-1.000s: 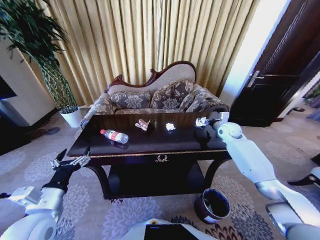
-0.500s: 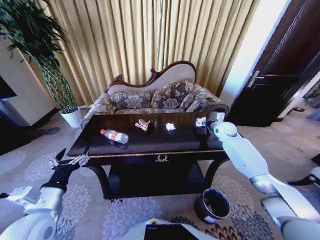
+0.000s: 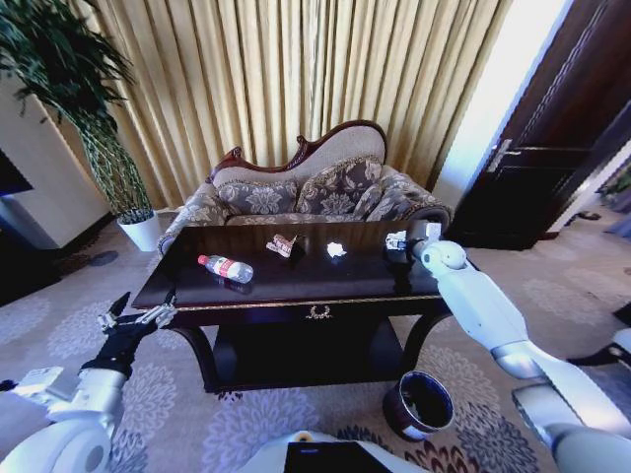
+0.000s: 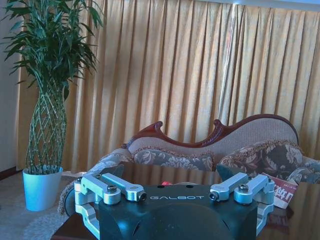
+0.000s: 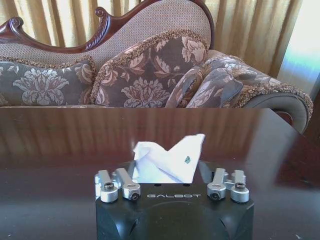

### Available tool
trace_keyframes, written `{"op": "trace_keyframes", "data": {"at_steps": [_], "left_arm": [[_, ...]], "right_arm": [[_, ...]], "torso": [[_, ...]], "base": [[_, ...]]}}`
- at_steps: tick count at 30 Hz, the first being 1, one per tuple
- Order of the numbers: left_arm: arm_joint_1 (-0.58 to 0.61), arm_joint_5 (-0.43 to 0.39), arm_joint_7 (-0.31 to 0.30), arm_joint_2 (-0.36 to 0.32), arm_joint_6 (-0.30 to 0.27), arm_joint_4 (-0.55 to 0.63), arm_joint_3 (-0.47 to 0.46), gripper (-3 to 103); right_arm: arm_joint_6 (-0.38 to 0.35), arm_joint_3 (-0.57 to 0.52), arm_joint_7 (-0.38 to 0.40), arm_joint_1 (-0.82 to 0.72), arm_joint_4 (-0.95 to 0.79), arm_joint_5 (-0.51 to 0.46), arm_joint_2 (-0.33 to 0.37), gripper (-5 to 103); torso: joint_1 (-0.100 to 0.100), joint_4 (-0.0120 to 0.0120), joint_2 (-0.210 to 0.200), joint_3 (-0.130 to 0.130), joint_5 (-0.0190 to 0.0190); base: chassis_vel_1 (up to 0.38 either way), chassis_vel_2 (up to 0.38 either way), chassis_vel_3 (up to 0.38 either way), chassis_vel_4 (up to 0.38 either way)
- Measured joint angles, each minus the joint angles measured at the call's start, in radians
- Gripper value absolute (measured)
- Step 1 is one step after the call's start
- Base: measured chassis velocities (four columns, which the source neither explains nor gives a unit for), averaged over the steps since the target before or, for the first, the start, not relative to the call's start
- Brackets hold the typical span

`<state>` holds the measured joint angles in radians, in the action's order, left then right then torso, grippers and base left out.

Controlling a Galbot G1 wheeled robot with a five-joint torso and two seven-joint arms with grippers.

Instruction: Move to the front of the table and place the trash on the table into the trash bin.

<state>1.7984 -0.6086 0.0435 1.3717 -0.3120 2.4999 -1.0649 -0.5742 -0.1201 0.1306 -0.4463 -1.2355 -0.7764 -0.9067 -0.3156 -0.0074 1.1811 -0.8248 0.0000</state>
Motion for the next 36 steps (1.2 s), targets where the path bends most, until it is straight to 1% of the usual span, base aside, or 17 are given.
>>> {"op": "trace_keyframes", "data": {"at_steps": [4,5,8,9,10,11,13,14,17,19,21,31,33,34,36], "left_arm": [[0.003,-0.002,0.001,0.0,0.002,0.0,-0.003,100],[0.003,-0.002,0.001,0.0,0.002,0.0,-0.003,100],[0.002,-0.002,0.001,0.0,0.002,0.0,-0.003,100],[0.002,-0.002,0.001,0.0,0.002,0.0,-0.003,100],[0.001,-0.003,0.001,-0.001,0.003,0.0,-0.003,100],[0.001,-0.003,0.001,-0.001,0.003,0.0,-0.003,100],[0.001,-0.003,0.002,-0.001,0.003,0.0,-0.003,100],[0.001,-0.003,0.002,-0.001,0.003,0.0,-0.003,100],[0.001,-0.004,0.002,0.001,0.003,0.0,-0.003,100],[0.001,-0.004,0.003,0.002,0.004,0.0,-0.003,100],[0.001,-0.004,0.003,0.004,0.004,0.0,-0.003,100],[0.002,-0.005,0.007,0.007,0.008,0.0,-0.004,100],[0.002,-0.006,0.008,0.007,0.009,0.0,-0.003,100],[0.002,-0.006,0.008,0.007,0.009,0.0,-0.003,100],[-0.002,-0.013,0.006,0.006,0.01,0.0,-0.002,100]], "right_arm": [[0.002,0.0,0.0,-0.007,-0.012,-0.002,0.003,54],[0.002,0.0,0.0,-0.007,-0.012,-0.002,0.003,54],[0.002,-0.001,0.0,-0.012,-0.017,-0.003,0.006,37],[0.002,-0.001,0.0,-0.012,-0.017,-0.003,0.006,37],[0.002,-0.002,0.0,-0.012,-0.017,-0.003,0.008,32],[0.002,-0.003,0.0,-0.012,-0.018,-0.004,0.01,32],[0.003,-0.005,0.0,-0.014,-0.02,-0.005,0.013,21],[0.003,-0.005,0.0,-0.014,-0.02,-0.005,0.013,21],[0.003,-0.008,0.0,-0.018,-0.025,-0.006,0.02,5],[0.003,-0.009,0.0,-0.02,-0.027,-0.006,0.021,5],[0.003,-0.01,0.0,-0.024,-0.032,-0.007,0.024,1],[0.009,-0.037,0.002,-0.053,-0.075,-0.027,0.041,0],[0.039,-0.065,0.004,-0.079,-0.124,-0.047,0.054,0],[0.039,-0.065,0.004,-0.079,-0.124,-0.047,0.054,0],[0.056,-0.113,0.005,-0.128,-0.219,-0.084,0.078,0]], "torso": [[0.0,0.0,0.0,0.0,0.0],[0.0,0.0,0.0,0.0,0.0],[0.0,0.0,0.0,0.0,0.0],[0.0,0.0,0.0,0.0,0.0],[0.0,0.0,0.0,0.0,0.0001],[0.0,0.0,0.0,0.0,0.0],[0.0,0.0,0.0,0.0,0.0],[0.0,0.0,0.0,0.0,0.0],[0.0,0.0,0.0,0.0,0.0],[0.0,0.0,0.0,0.0,0.0],[0.0,0.0,0.0,0.0,0.0],[0.0,0.0,0.0,0.0,0.0001],[0.0,0.0002,0.0,0.0,0.0001],[0.0,0.0002,0.0,0.0,0.0001],[0.0,0.0005,0.0,0.0,-0.0001]], "base": [[0.0,0.0,0.0,0.0],[0.0,0.0,0.0,0.0],[0.0,0.0,0.0,0.0],[0.0,0.0,0.0,0.0],[0.0,0.0,0.0,0.0],[0.0,0.0,0.0,0.0],[0.0,0.0,0.0,0.0],[0.0,0.0,0.0,0.0],[0.0,0.0,0.0,0.0],[0.0,0.0,0.0,0.0],[0.0,0.0,0.0,0.0],[0.0,0.0,0.0,0.0],[0.0,0.0,0.0,0.0],[0.0,0.0,0.0,0.0],[0.0,0.0,0.0,0.0]]}}
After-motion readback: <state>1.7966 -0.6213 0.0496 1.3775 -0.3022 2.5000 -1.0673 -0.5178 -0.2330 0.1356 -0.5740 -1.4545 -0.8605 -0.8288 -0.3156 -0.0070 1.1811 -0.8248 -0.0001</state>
